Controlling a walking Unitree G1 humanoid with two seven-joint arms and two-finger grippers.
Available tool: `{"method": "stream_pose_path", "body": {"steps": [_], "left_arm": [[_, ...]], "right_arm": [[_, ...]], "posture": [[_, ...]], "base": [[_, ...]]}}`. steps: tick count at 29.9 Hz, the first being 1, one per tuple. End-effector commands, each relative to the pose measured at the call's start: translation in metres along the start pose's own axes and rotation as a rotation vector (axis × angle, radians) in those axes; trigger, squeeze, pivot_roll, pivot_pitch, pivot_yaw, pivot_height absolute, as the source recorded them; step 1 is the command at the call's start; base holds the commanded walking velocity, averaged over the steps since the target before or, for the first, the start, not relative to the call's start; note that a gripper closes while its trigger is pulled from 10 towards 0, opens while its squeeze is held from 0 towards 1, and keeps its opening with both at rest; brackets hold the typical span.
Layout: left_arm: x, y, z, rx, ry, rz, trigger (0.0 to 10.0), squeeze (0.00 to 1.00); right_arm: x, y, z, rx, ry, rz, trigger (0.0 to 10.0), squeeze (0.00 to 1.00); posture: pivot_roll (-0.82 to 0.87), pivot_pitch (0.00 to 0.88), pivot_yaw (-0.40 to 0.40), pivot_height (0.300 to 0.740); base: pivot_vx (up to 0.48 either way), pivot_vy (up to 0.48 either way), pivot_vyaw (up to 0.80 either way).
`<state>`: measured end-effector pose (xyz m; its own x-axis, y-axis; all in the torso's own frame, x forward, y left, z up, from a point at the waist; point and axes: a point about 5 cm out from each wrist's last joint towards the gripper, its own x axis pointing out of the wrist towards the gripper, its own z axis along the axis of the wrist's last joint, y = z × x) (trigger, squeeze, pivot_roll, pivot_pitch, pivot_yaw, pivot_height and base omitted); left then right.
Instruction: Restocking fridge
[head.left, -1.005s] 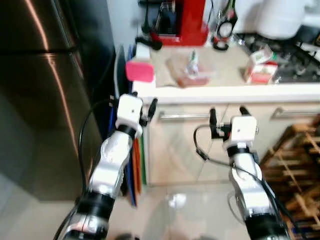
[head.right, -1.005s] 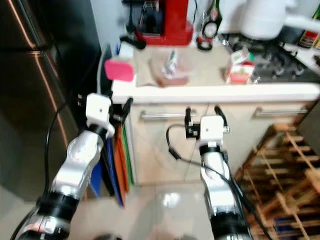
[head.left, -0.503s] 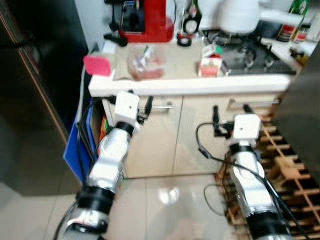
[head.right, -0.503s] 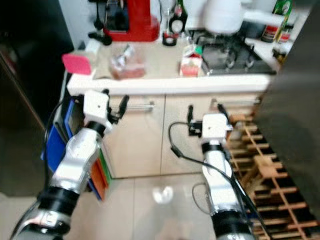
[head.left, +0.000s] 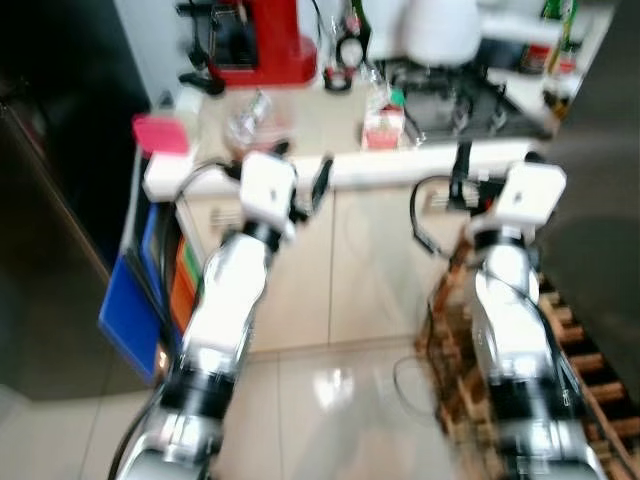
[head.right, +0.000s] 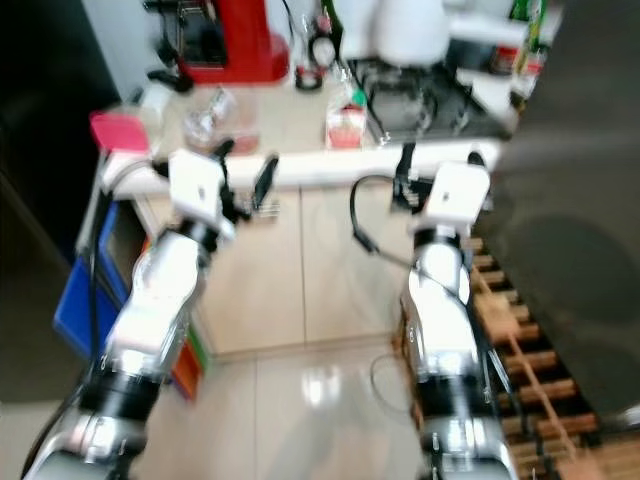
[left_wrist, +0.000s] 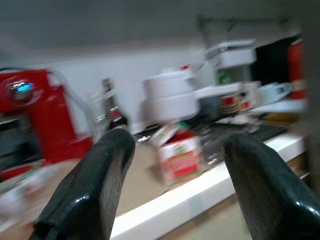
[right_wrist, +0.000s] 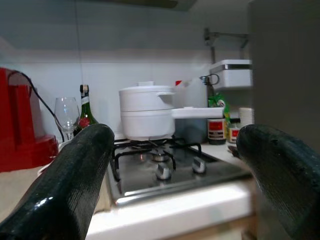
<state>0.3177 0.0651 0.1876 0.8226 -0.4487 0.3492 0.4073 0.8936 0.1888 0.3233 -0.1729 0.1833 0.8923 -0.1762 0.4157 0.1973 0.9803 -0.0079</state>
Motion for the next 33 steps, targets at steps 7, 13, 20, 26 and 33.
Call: {"method": "stream_pose_path", "body": {"steps": [7, 13, 20, 26, 33], "left_arm": [[0.0, 0.015, 0.007, 0.014, -0.015, 0.024, 10.0, 0.0], [0.002, 0.015, 0.012, 0.005, -0.029, 0.027, 10.0, 0.0], [0.003, 0.033, 0.013, 0.013, -0.016, 0.151, 10.0, 0.0], [0.003, 0.039, 0.015, -0.019, -0.019, 0.192, 10.0, 0.0], [0.001, 0.038, 0.019, -0.008, -0.01, 0.178, 10.0, 0.0]], "right_arm": [[0.011, 0.024, 0.014, 0.049, -0.011, 0.071, 10.0, 0.0], [0.023, 0.033, 0.027, 0.052, -0.022, 0.108, 10.0, 0.0], [0.041, 0.046, 0.057, 0.14, -0.057, 0.141, 10.0, 0.0], [0.053, 0.063, 0.072, 0.171, -0.038, 0.183, 10.0, 0.0], [0.076, 0.072, 0.064, 0.105, 0.085, 0.145, 10.0, 0.0]], "posture": [[-0.07, 0.0, 0.027, 0.74], [-0.07, 0.0, 0.028, 0.74], [-0.06, 0.0, 0.026, 0.74], [-0.06, 0.0, 0.024, 0.74], [-0.03, 0.0, 0.027, 0.74]], "base": [[0.48, 0.0, 0.0], [0.48, 0.0, 0.0], [0.378, 0.0, 0.0], [0.0, 0.0, 0.0], [0.0, 0.0, 0.0]]}}
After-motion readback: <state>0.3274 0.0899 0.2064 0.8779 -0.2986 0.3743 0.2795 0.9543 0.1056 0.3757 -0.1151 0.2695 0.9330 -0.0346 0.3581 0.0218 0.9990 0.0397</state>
